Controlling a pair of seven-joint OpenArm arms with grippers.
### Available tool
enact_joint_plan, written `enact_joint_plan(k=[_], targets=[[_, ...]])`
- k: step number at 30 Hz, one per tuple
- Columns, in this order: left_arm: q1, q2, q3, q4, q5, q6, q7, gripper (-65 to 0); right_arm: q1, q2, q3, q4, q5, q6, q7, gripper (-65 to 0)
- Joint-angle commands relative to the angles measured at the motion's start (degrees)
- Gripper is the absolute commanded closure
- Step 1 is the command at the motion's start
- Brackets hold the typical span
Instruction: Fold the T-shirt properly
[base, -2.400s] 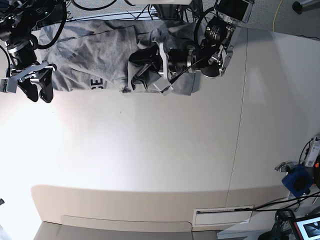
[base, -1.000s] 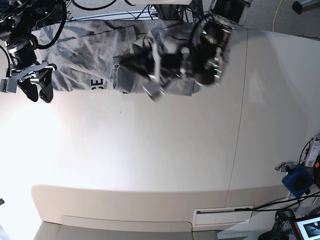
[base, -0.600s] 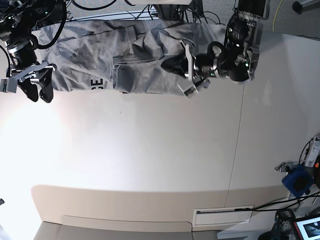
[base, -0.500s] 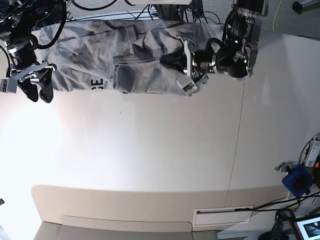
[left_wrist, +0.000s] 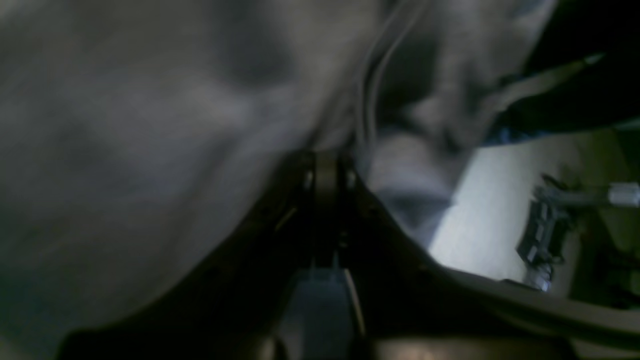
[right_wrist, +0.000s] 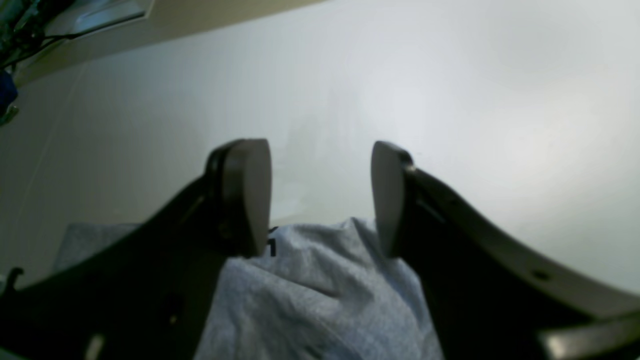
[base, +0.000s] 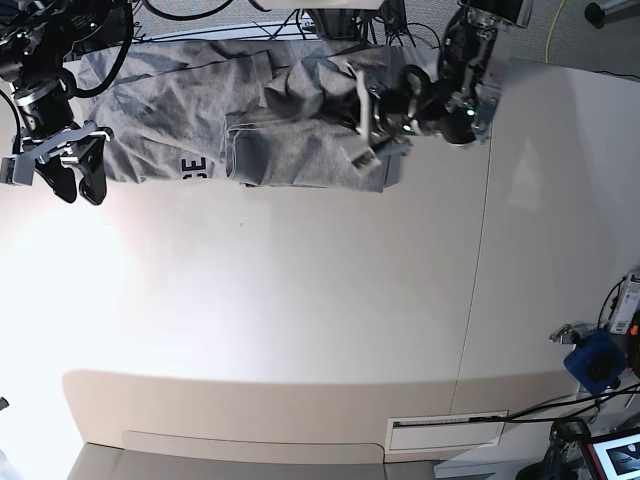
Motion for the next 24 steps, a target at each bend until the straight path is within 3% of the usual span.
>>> enact_joint_plan(k=[1,4,8,12,16,18,23,24], targets=[[-0.66,0.2,1.18,0.92,-0.94,0.22,-0.92,0.0,0.15,0.68,0.15,0.98,1.31,0.08,1.33,-31.7],[-1.25,0.31,5.42,0.92,0.35,2.25,-2.36,0.0,0.15,0.68,0.15,0.98,1.31,0.08,1.31,-31.7],[-1.92,0.31,9.94,0.94,-0.66,1.9,-2.36,0.0,0.15,0.68,0.15,0.98,1.31,0.08,1.31,-31.7],[-1.9,0.33,12.55,0.96,-7.45,-3.51,-1.66,0.0,0.15,0.68,0.15,0.98,1.29,0.08,1.31,-31.7],[-2.43,0.26,12.85,2.43,-17.18,-3.51,3.39,0.0,0.15,0.68,0.15,0.98,1.27,0.08,1.29,-31.7],[-3.21,0.28,11.78,4.04,-16.9,-3.51,4.72,0.0,0.15,0.68,0.15,0.98,1.29,0.08,1.29,-31.7],[-3.61,-0.02,5.38,7.06,-8.66,-3.51,4.83,0.0,0.13,0.68,0.15,0.98,1.29,0.08,1.2,-31.7],[-3.56,-0.07,4.39,6.97,-7.37,-3.51,4.83,-8.7,0.13,0.68,0.15,0.98,1.29,0.08,1.2,-31.7]])
